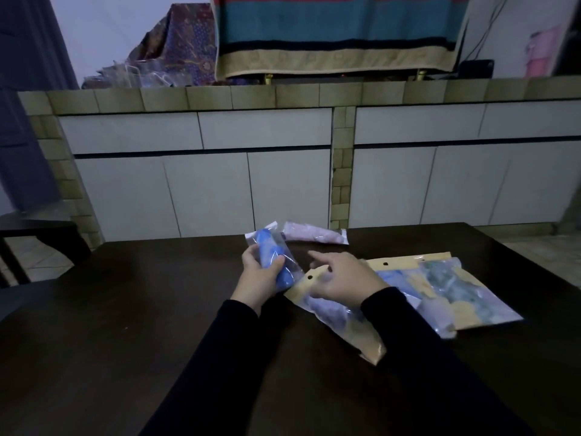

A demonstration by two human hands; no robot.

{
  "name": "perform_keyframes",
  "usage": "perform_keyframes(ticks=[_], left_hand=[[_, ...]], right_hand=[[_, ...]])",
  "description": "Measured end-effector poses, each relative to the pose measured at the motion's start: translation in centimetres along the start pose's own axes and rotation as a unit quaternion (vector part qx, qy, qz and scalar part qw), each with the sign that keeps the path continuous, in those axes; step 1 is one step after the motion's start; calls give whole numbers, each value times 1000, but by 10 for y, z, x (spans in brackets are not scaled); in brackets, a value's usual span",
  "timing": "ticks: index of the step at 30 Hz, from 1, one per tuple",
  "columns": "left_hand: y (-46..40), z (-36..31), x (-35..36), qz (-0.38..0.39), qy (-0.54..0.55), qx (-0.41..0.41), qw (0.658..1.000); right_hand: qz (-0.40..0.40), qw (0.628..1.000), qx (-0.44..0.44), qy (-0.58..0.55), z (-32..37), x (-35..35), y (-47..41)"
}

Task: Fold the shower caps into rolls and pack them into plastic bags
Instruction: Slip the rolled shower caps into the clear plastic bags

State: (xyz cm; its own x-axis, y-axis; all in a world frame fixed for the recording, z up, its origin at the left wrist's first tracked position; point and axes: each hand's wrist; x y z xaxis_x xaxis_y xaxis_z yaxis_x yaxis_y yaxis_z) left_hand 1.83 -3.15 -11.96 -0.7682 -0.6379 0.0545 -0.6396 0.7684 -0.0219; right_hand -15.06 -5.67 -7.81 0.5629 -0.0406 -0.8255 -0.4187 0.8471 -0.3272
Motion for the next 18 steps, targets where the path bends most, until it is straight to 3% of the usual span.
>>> perform_keyframes(ticks=[3,6,12,15,18], left_hand=[[15,0,7,32,-49,11,998],[34,-3,16,33,-65,38,997],[68,1,34,10,-150,89,985],[79,7,45,24,-259,106,960],[87,10,54,28,-401,111,909]], right_hand=[[36,985,6,169,-23,-13,4],[18,988,34,148,-35,-14,13],[-138,977,81,141,-42,-7,23],[-141,960,133,200,-43,-10,27],[-119,959,156,205,-46,-10,30]])
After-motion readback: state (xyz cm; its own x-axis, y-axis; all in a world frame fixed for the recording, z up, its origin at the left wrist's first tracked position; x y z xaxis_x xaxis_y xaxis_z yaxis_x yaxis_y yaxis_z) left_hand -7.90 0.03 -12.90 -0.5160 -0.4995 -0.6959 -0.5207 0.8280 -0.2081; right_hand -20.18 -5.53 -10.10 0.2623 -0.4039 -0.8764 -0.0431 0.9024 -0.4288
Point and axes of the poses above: each hand's wrist, its own y-axis away from the middle knuckle, its own x-axis out of the palm, z = x × y, and after that the axes turned 14 degrees about -z, right-handed
